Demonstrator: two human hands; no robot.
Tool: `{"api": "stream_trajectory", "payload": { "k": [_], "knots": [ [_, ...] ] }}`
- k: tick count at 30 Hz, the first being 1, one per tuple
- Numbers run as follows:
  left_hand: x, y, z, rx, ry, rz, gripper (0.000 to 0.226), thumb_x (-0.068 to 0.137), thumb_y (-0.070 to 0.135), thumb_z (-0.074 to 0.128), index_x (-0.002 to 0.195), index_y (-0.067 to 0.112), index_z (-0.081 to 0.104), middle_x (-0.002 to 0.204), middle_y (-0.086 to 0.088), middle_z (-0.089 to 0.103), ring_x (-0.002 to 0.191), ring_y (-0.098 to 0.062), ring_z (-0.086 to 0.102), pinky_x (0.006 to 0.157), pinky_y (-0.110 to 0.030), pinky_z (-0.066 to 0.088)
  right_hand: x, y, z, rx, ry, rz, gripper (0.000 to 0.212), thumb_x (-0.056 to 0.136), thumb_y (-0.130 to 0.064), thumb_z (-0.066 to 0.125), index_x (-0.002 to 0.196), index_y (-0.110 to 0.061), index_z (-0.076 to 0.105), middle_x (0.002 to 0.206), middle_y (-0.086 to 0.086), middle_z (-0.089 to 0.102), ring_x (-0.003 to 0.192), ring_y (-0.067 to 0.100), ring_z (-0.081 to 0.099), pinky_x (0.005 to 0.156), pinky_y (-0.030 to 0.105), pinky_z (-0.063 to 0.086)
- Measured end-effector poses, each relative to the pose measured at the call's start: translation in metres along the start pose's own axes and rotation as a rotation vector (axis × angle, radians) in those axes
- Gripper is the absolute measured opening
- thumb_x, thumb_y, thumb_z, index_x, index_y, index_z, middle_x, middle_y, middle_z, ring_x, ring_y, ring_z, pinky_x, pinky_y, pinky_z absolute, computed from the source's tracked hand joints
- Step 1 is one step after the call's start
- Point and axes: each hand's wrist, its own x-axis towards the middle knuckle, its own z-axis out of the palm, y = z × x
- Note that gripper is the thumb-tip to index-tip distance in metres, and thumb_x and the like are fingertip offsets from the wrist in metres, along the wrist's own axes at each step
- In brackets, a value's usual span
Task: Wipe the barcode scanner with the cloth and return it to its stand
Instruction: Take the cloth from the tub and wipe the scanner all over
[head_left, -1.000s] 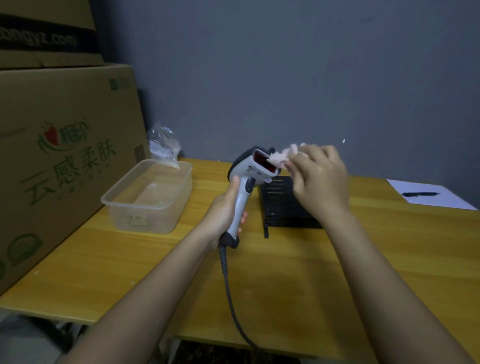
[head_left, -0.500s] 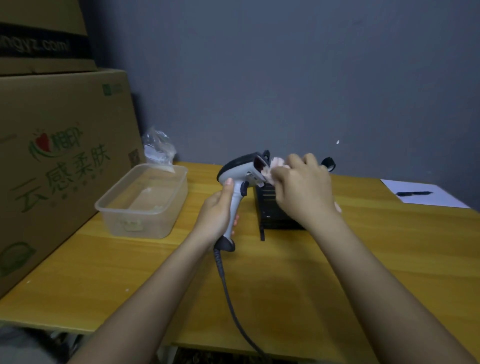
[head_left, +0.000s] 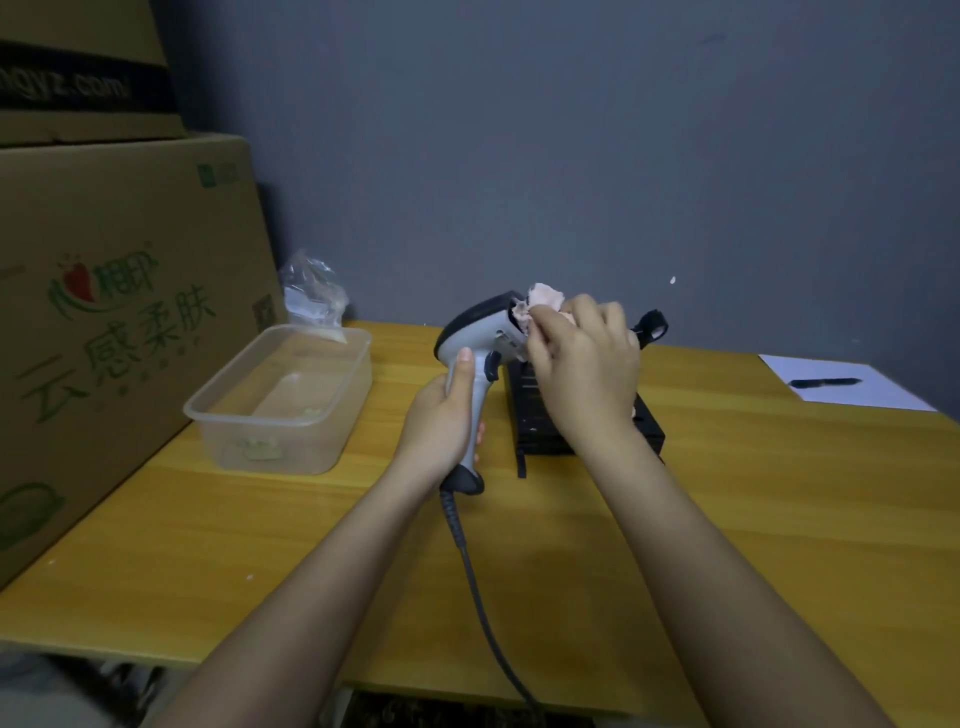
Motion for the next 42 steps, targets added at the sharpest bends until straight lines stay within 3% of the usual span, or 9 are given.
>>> {"api": "stream_trajectory", "payload": {
  "k": [7,10,16,18,21,26,30,36,42],
  "knots": [
    [0.004,-0.006,-0.006,0.045,0.063,0.084,0.060,0.095,0.060,0.026,0.085,0.010,0.057,0.060,-0.007,0.059,0.055,-0.021,0.058,0.061,-0.042,0.052,0.024,0.005,-0.022,-0.147,-0.339,-0.227,0.021,0.090,-0.017,0.051,0.098,-0.013,0.070,0.100,0.007,0.062,0.096,0.030,0.050,0.069,0.034,0.030],
    [0.006,-0.006,-0.005,0.078,0.086,0.116,0.065,0.095,0.061,0.022,0.089,0.007,0.058,0.060,-0.007,0.059,0.052,-0.019,0.058,0.055,-0.036,0.050,0.033,0.010,-0.025,0.097,-0.430,-0.120,0.023,0.091,-0.022,0.050,0.103,-0.018,0.069,0.100,-0.001,0.060,0.101,0.023,0.049,0.071,0.029,0.033],
    [0.007,-0.004,0.009,0.101,0.067,0.091,0.074,0.094,0.063,0.018,0.095,0.001,0.058,0.064,-0.011,0.060,0.053,-0.018,0.058,0.059,-0.038,0.051,0.014,-0.005,-0.015,0.902,-0.144,0.383,0.009,0.085,-0.015,0.068,0.089,-0.020,0.074,0.084,-0.010,0.060,0.083,-0.005,0.059,0.071,0.009,0.045],
    [0.006,-0.002,0.012,0.085,0.045,0.072,0.075,0.094,0.063,0.019,0.096,-0.001,0.057,0.064,-0.011,0.059,0.053,-0.018,0.059,0.058,-0.039,0.053,0.007,-0.009,-0.008,0.817,-0.020,0.399,0.011,0.085,-0.019,0.067,0.094,-0.019,0.075,0.086,-0.007,0.061,0.091,0.007,0.059,0.074,0.020,0.048],
    [0.003,-0.004,0.011,0.029,0.005,0.003,0.073,0.094,0.062,0.021,0.097,0.001,0.059,0.061,-0.009,0.056,0.045,-0.014,0.053,0.045,-0.027,0.047,0.006,-0.005,0.001,0.210,0.112,0.056,0.007,0.082,-0.019,0.069,0.086,-0.017,0.074,0.080,0.001,0.064,0.083,0.026,0.056,0.064,0.029,0.039],
    [0.006,-0.008,-0.001,-0.025,-0.007,-0.068,0.067,0.095,0.061,0.024,0.092,0.004,0.058,0.059,-0.007,0.056,0.049,-0.018,0.052,0.043,-0.025,0.044,0.016,0.002,-0.001,-0.383,-0.187,-0.251,0.019,0.054,-0.006,0.083,0.062,-0.011,0.067,0.069,0.005,0.061,0.069,0.029,0.056,0.056,0.032,0.034],
    [0.003,-0.010,-0.002,-0.099,-0.011,-0.168,0.057,0.095,0.061,0.021,0.097,0.017,0.056,0.063,-0.008,0.054,0.052,-0.017,0.052,0.044,-0.025,0.045,0.023,0.023,-0.020,-0.203,-0.343,-0.081,0.022,0.091,-0.027,0.053,0.092,-0.014,0.070,0.101,0.007,0.061,0.097,0.031,0.050,0.067,0.032,0.034],
    [0.002,-0.007,0.005,-0.119,-0.042,-0.158,0.059,0.094,0.064,0.021,0.104,0.019,0.057,0.066,-0.007,0.056,0.054,-0.017,0.053,0.046,-0.027,0.045,0.004,0.006,-0.009,0.271,-0.199,0.107,0.024,0.089,-0.021,0.059,0.112,-0.020,0.068,0.107,-0.001,0.071,0.094,0.019,0.064,0.075,0.033,0.052],
    [0.005,-0.002,0.006,-0.114,-0.023,-0.125,0.063,0.095,0.063,0.021,0.103,0.014,0.060,0.063,-0.007,0.056,0.054,-0.016,0.053,0.044,-0.024,0.046,-0.005,0.005,-0.016,0.500,-0.121,0.237,0.030,0.085,-0.017,0.061,0.113,-0.022,0.052,0.104,-0.005,0.059,0.086,0.013,0.057,0.066,0.023,0.045]
  ]
}}
